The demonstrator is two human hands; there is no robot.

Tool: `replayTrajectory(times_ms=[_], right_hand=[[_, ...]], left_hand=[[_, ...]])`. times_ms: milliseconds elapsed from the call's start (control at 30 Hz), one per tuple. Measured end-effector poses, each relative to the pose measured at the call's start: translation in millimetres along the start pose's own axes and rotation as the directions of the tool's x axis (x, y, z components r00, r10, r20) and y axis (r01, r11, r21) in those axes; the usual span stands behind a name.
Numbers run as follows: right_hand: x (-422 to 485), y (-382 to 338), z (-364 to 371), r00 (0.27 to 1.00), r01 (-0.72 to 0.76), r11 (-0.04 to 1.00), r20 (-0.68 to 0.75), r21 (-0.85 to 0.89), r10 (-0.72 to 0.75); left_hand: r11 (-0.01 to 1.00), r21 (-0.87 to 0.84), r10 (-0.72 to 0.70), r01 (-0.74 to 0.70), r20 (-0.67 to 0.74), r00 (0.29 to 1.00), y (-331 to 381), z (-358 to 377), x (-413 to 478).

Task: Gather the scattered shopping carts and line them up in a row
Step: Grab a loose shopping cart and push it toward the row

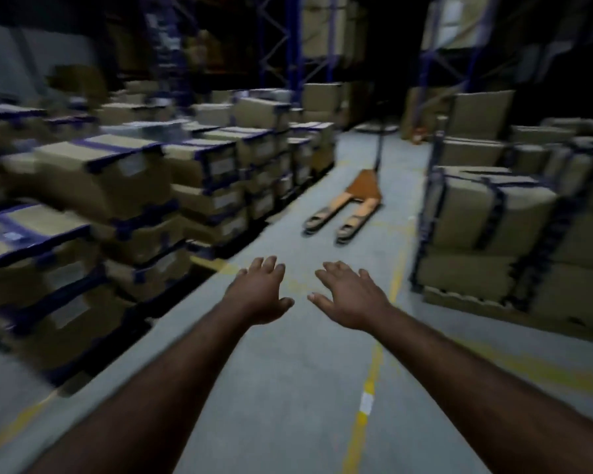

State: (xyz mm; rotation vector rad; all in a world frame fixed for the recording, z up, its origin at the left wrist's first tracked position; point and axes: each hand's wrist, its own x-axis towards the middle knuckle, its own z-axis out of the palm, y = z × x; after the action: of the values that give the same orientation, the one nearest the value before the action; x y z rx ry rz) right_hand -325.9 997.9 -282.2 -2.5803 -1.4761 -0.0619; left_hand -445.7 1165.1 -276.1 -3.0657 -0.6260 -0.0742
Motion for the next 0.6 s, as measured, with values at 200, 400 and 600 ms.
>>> replayTrajectory(times_ms=[200, 400, 600], right_hand=[[-101, 148, -62, 0.902, -0.412, 0.911, -0.135, 0.009, 0.41], [-240, 251, -116, 0.664, -0.742, 0.668, -0.205, -0.057, 0.72], [-339, 314, -167, 0.42, -0.906, 0.416, -0.313, -0.083, 0.852]], left_hand=[[0.91, 0.017, 0.414, -0.414, -0.026, 0.91, 184, -33, 92], [0.683, -0.018, 0.728, -0.73, -0.062, 0.682, 384, -49, 123], [0.41, -0.021, 0.904, -0.912, -0.123, 0.409, 539, -70, 132]])
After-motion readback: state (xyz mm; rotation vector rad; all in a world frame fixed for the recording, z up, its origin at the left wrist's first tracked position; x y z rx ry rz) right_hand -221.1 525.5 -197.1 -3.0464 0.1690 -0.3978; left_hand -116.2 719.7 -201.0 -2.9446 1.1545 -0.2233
